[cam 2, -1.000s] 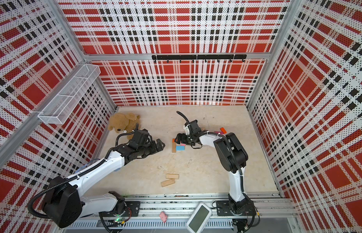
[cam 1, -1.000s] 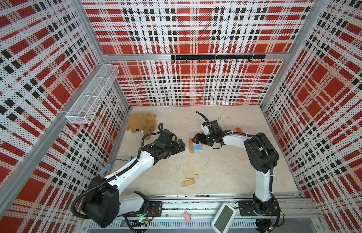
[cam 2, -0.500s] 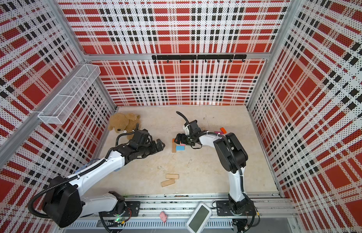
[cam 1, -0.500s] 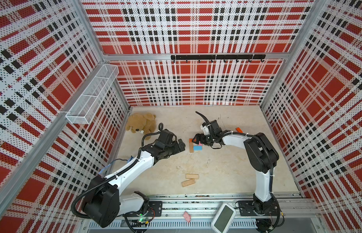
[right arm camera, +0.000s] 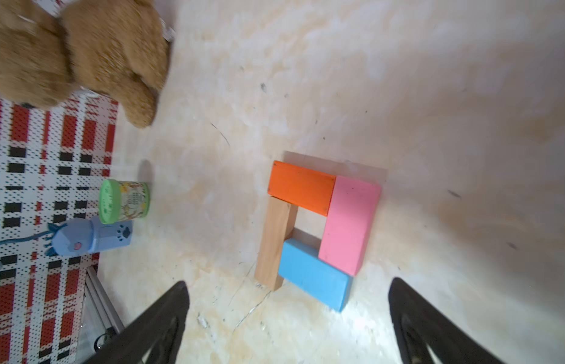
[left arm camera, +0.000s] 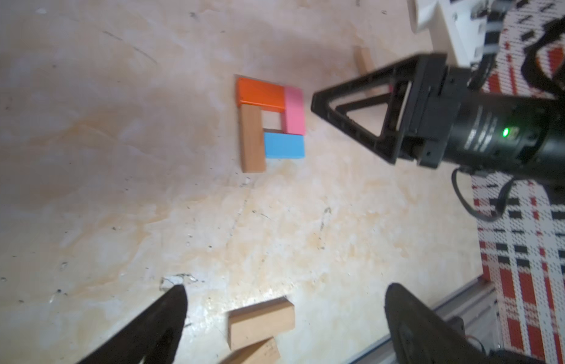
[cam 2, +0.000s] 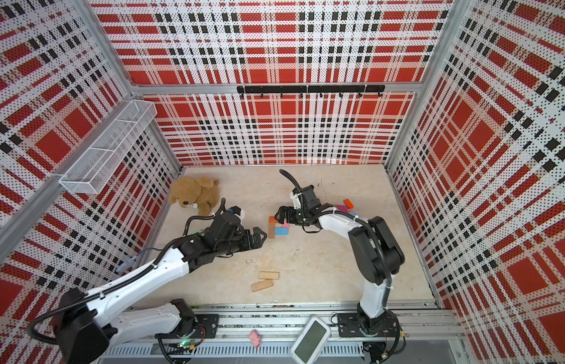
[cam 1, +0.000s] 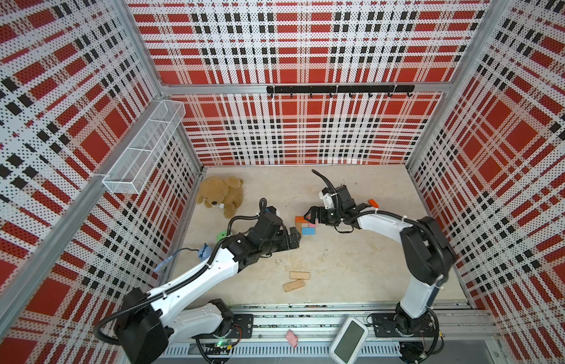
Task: Assemble the letter p with building blocks
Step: Adjust the building block at the center of the board, then pick up the building block from the center of the board.
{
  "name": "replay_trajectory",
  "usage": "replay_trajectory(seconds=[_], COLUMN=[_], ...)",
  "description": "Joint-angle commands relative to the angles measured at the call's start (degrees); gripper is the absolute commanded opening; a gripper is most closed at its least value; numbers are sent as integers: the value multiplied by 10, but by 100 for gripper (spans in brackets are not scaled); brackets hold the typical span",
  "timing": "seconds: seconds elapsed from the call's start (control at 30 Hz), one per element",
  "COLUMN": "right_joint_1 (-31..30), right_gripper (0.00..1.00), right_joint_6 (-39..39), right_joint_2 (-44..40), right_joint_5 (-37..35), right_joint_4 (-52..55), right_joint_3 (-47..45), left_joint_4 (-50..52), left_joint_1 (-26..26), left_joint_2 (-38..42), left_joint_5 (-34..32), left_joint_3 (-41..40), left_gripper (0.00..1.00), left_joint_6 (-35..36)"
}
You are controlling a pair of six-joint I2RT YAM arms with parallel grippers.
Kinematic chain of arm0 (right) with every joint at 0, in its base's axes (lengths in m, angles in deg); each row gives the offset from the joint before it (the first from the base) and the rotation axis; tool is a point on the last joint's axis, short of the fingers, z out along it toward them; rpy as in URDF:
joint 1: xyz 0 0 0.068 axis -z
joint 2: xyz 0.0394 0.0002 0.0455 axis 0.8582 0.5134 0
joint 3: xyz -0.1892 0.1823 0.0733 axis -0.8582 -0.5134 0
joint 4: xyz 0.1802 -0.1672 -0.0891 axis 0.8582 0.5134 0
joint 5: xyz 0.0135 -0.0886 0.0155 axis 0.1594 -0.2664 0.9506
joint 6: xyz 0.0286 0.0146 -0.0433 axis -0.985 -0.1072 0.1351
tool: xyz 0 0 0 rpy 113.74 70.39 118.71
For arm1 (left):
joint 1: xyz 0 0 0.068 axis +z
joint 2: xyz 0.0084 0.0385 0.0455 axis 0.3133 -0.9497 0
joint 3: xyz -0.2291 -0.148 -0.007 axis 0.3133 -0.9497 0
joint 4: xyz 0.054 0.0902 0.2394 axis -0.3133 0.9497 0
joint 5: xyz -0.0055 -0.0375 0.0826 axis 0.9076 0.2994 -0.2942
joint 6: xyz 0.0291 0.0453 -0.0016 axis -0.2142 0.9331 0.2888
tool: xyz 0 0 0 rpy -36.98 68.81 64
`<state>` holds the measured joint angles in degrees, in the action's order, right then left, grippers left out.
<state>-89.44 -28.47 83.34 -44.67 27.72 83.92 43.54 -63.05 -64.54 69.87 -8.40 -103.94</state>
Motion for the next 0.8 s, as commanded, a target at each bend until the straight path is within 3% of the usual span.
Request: replay_trajectory(seconds=[0.0, 0.23, 0.47, 0.6, 0.77], right_joint_1=[-13, -24, -25, -25, -25], right_gripper=[100, 100, 100, 100, 100], right_joint_6=[-2, -7, -7, -4, -4], right_joint_2=[-110, -309, -427, -474, -474], right_joint_5=[-55, -112, -104, -98, -82], right_joint_4=[34, 112, 133, 122, 114], right_joint_3=[-9, -87, -197, -229, -230], left_joint_4=[36, 87, 134, 140, 139], left_joint_1=[-45, -139, -192, -215, -220], left_joint_2=[26, -61, -169, -215, -267], left_joint_5=[-75, -136, -169, -175, -176], left_joint_3=[-16, -14, 19, 39, 65], left_gripper=[99, 97, 100, 100, 100], left_joint_6=[12, 95, 126, 141, 154])
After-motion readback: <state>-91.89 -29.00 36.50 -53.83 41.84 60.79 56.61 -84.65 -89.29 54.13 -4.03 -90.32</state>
